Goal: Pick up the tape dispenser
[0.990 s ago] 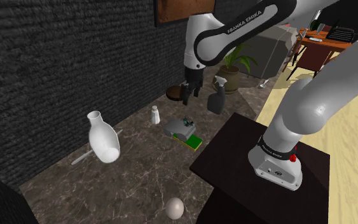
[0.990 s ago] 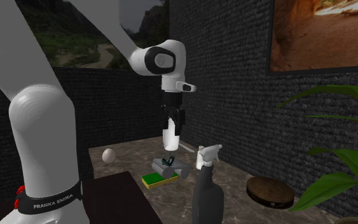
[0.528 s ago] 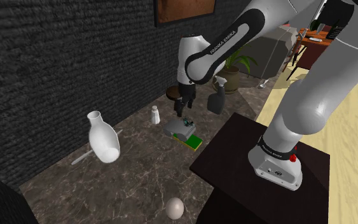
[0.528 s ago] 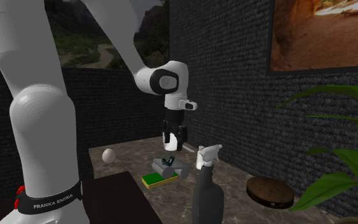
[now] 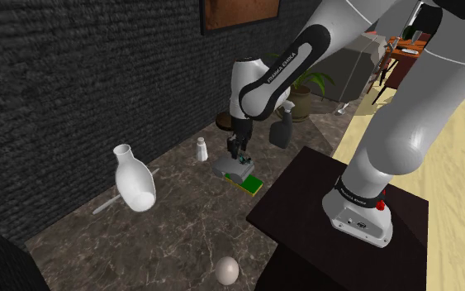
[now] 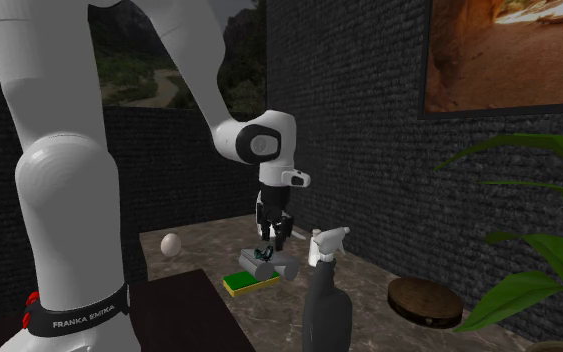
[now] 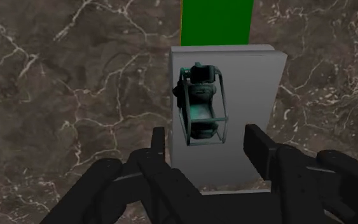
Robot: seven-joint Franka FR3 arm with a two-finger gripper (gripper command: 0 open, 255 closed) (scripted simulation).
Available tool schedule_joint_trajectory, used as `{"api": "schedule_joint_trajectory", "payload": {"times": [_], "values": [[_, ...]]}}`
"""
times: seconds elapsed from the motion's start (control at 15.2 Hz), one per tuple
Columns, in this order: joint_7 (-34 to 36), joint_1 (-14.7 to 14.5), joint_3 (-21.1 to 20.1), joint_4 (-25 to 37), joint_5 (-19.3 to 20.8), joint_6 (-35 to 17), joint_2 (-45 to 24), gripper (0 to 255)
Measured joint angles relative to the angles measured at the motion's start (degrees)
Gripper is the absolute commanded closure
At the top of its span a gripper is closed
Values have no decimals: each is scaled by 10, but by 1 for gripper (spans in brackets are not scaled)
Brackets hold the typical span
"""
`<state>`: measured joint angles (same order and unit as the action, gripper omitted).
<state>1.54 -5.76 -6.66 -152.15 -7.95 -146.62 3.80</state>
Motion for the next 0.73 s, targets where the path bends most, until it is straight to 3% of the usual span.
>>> {"api": "schedule_joint_trajectory", "payload": {"times": [0.73], "values": [[2,-1,0,0,0,9,9,255]]}}
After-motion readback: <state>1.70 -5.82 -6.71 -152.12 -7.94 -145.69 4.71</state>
